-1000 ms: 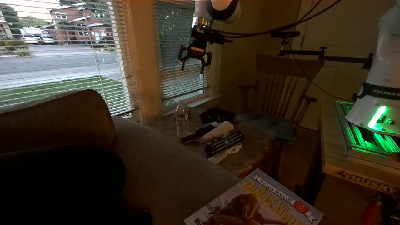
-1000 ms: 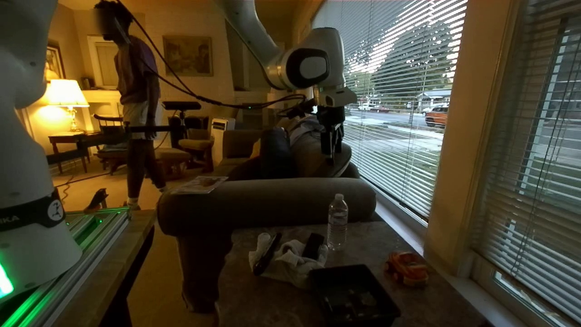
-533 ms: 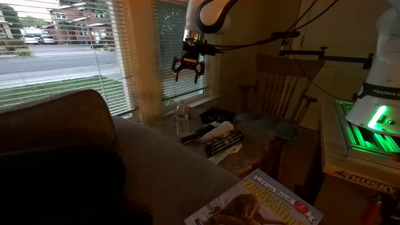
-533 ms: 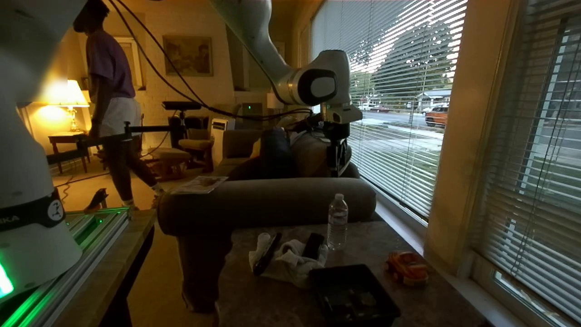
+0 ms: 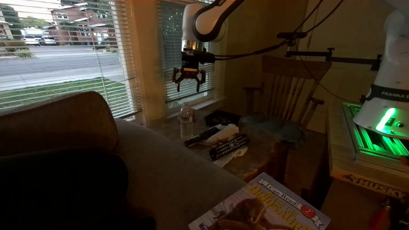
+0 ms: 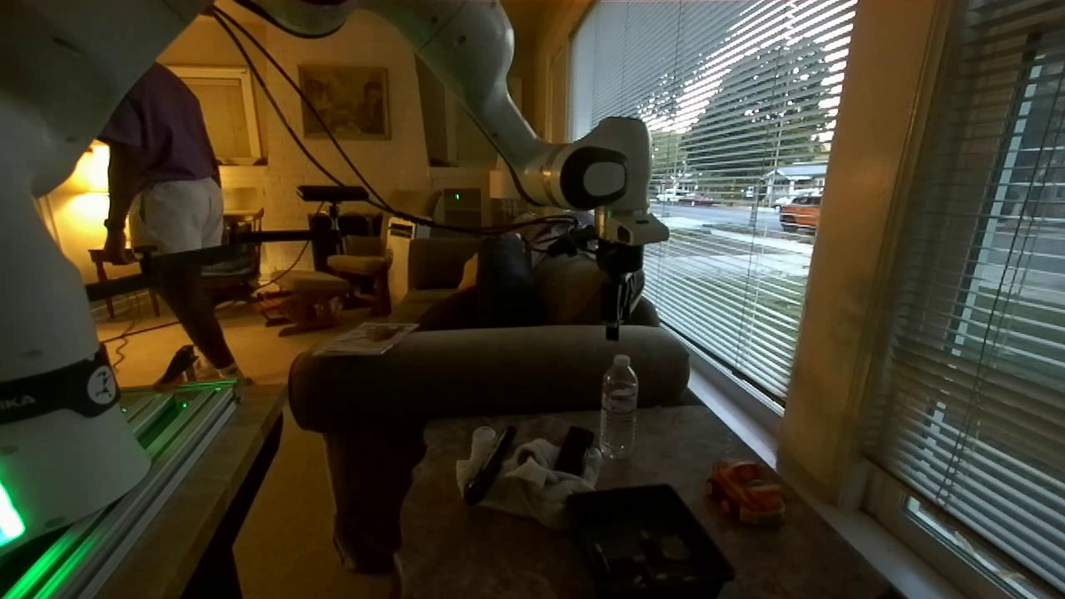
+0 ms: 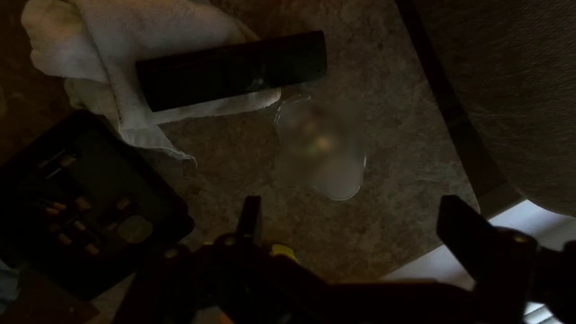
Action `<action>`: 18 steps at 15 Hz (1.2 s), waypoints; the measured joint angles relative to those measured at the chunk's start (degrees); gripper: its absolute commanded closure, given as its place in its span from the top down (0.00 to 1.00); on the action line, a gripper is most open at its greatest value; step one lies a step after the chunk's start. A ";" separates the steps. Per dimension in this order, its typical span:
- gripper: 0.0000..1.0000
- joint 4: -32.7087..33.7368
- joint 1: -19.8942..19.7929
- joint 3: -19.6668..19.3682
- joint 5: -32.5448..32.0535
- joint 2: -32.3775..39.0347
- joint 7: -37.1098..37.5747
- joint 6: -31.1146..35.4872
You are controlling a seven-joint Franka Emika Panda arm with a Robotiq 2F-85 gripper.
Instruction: Bring the empty bottle closer to the black tray
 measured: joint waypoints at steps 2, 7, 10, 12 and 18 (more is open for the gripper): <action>1.00 1.34 0.00 -0.12 0.00 1.27 -0.05 -0.40; 1.00 3.78 0.05 -0.36 0.00 3.98 -0.07 -1.73; 1.00 4.99 0.33 -0.45 0.00 5.33 -0.07 -1.74; 1.00 5.79 0.61 -0.51 0.00 6.12 -0.07 -1.74; 0.75 7.80 1.25 -0.95 0.00 8.44 -0.07 -1.74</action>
